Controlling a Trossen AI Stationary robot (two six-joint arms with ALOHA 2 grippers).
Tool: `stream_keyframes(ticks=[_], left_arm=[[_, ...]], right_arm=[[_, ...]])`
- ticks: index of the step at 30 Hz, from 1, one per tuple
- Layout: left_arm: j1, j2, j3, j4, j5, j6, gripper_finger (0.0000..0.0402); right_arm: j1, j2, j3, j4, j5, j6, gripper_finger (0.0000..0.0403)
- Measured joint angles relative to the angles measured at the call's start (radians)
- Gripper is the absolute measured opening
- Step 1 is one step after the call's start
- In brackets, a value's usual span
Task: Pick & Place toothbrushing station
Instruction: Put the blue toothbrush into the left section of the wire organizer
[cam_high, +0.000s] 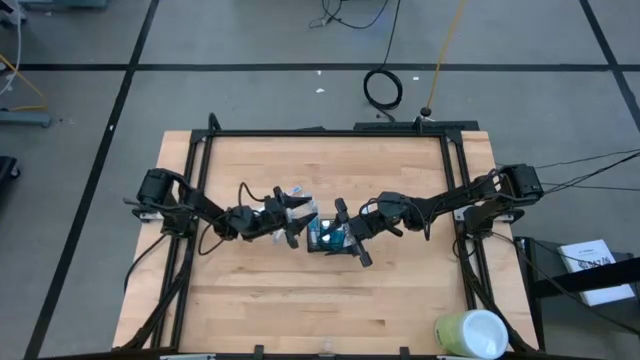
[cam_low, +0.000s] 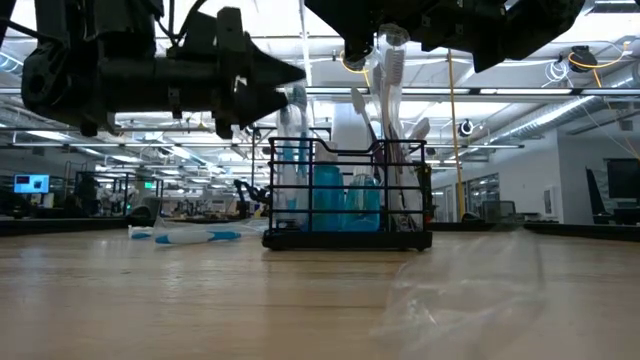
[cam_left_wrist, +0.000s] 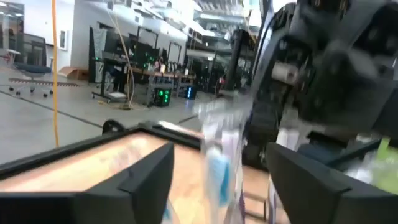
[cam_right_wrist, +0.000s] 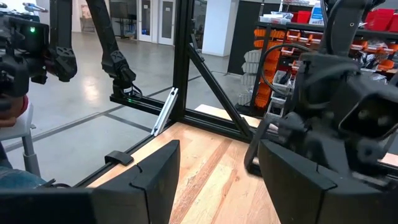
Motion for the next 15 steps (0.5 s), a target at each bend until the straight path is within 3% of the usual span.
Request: stream_keyframes(ticks=[5,10,13,15], left_arm=[[-0.002,-0.085,0.000,0.004,-0.004,0.033,0.0307],[-0.023,-0.216,0.000,-0.087,-0.015,0.142,0.0328],[-0.043,-0.315,0.000,-0.233,-0.119,0.171,0.0330],[-0.053,-0.390,0.000,-0.415,-0.235,0.167,0.0327]], right_arm=[[0.000,0.000,0.000,0.000,0.000,0.000,0.0210],[0.000,0.000,0.000,0.000,0.000,0.000,0.0210],[0.000,0.000,0.000,0.000,0.000,0.000,0.0210],[0.000,0.000,0.000,0.000,0.000,0.000,0.0210]])
